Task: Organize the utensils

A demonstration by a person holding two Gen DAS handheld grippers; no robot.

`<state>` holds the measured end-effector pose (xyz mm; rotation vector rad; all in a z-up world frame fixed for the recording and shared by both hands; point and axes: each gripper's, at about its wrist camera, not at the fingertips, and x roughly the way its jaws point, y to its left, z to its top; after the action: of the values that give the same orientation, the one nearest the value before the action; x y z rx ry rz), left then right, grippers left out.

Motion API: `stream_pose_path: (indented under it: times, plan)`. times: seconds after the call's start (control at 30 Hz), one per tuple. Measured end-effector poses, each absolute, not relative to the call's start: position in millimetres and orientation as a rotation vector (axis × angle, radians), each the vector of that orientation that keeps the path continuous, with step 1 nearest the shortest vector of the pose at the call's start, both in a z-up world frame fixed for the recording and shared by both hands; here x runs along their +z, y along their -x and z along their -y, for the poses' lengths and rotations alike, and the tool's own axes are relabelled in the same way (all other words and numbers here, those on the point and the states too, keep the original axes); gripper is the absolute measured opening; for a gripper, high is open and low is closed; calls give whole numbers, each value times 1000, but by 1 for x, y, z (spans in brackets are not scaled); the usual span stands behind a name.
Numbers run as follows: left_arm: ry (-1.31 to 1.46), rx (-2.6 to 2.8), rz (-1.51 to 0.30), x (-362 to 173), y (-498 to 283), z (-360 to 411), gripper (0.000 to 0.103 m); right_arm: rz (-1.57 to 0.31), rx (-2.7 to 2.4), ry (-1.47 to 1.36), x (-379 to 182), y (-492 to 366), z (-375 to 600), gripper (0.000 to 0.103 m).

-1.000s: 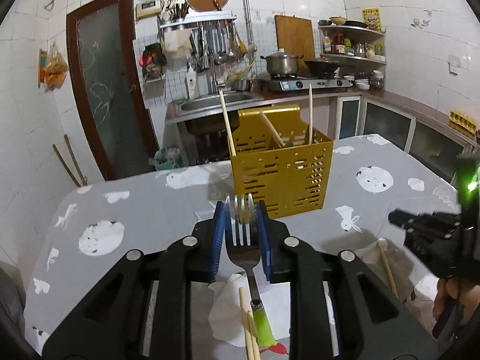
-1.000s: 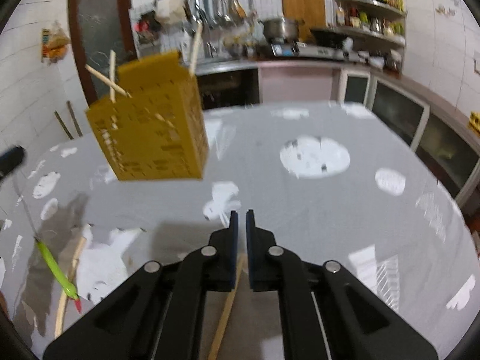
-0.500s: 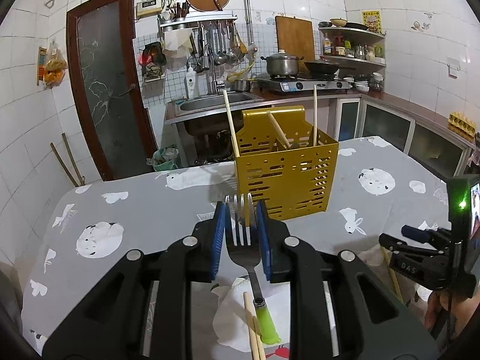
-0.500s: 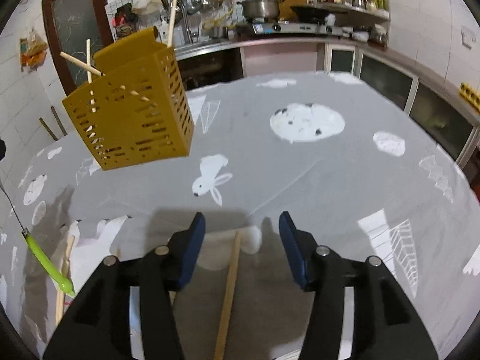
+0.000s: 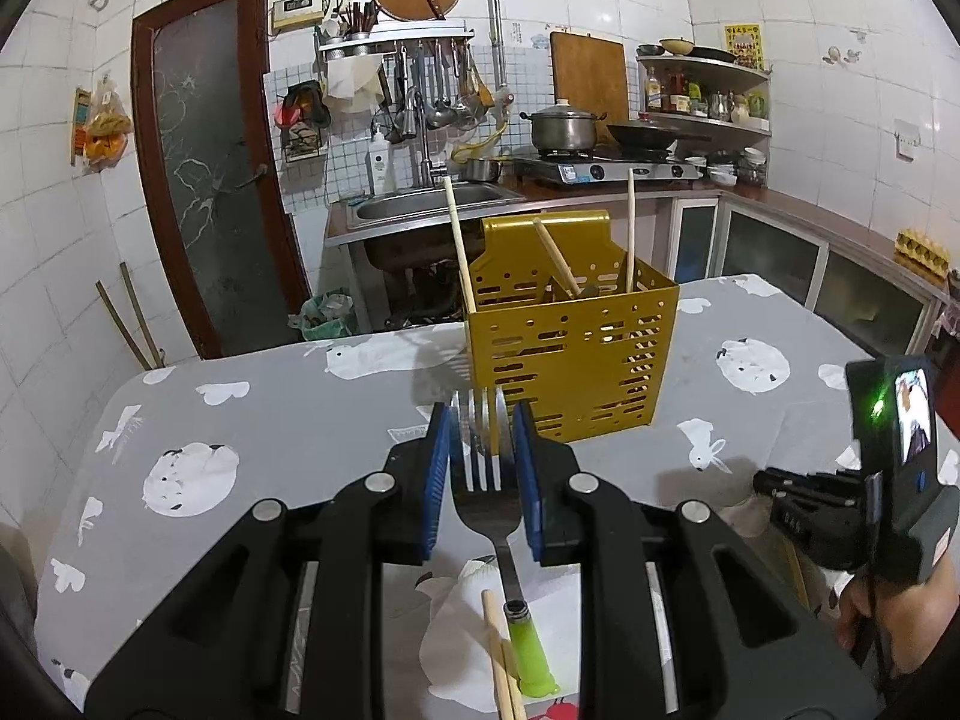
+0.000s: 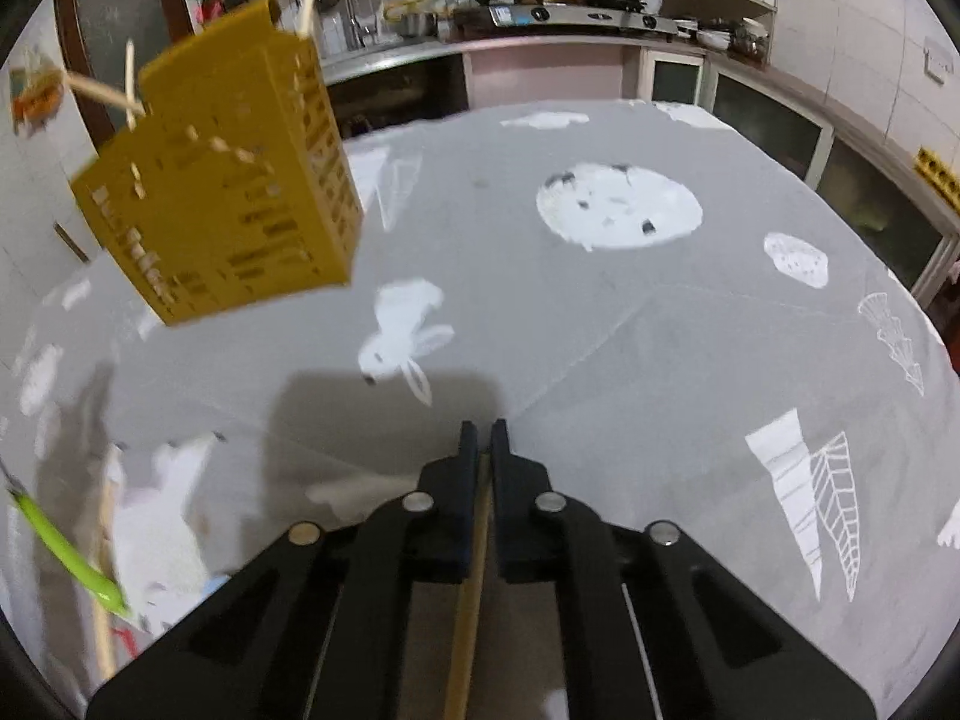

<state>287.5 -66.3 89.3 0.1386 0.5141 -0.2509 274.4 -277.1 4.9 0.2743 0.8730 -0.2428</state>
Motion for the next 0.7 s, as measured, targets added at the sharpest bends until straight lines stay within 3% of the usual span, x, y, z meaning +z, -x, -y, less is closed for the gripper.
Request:
stream_pose_path:
  times: [0.43,0.7]
  plan:
    - [-112,-268,-501,93,-285,61,20,-458,-149,-224,90,-242,268,5]
    - [-65,-278,-429,112,-271,51,19,-287,-143,-194,114,-225,261,5]
